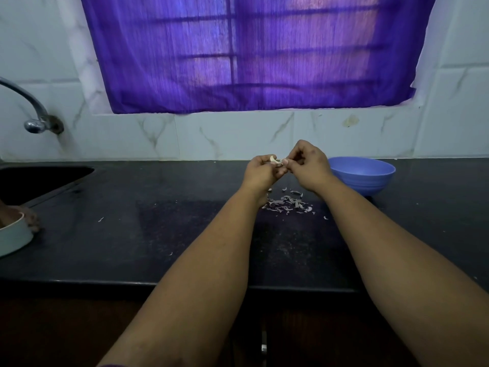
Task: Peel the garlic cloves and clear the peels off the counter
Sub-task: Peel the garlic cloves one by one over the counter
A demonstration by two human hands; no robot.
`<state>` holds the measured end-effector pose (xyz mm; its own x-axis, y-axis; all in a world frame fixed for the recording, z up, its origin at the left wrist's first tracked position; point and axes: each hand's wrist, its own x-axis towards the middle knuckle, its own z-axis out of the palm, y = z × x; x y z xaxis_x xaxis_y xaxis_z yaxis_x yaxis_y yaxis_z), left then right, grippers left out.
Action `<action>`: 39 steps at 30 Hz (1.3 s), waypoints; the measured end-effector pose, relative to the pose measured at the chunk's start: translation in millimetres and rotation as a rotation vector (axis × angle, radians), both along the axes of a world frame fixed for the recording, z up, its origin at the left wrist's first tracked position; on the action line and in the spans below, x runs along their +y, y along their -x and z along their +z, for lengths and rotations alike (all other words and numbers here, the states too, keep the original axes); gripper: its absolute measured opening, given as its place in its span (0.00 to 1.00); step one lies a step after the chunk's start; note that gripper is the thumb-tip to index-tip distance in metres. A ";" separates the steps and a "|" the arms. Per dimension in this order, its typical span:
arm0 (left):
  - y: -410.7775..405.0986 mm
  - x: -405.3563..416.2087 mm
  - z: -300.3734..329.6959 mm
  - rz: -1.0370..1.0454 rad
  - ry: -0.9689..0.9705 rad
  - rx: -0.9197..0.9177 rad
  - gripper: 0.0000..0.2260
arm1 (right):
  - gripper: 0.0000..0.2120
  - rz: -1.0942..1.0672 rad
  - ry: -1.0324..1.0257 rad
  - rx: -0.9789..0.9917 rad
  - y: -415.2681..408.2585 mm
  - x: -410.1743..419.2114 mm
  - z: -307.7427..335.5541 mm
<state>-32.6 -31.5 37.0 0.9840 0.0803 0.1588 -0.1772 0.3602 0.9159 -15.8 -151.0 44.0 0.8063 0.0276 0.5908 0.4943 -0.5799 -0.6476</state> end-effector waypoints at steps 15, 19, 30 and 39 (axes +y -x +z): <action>-1.3 13.9 4.5 0.192 0.048 0.004 0.08 | 0.04 0.148 -0.281 0.116 0.0 -2.7 1.7; -2.0 9.5 1.4 0.179 -0.036 -0.019 0.07 | 0.10 0.096 -0.122 0.170 -1.1 -5.7 -2.5; -9.8 10.8 -9.9 0.182 -0.183 -0.107 0.01 | 0.05 -0.083 0.138 0.272 -1.2 -16.4 -1.2; -13.1 7.9 -11.8 0.154 -0.199 -0.117 0.06 | 0.01 -0.073 -0.100 0.129 1.6 -12.5 3.6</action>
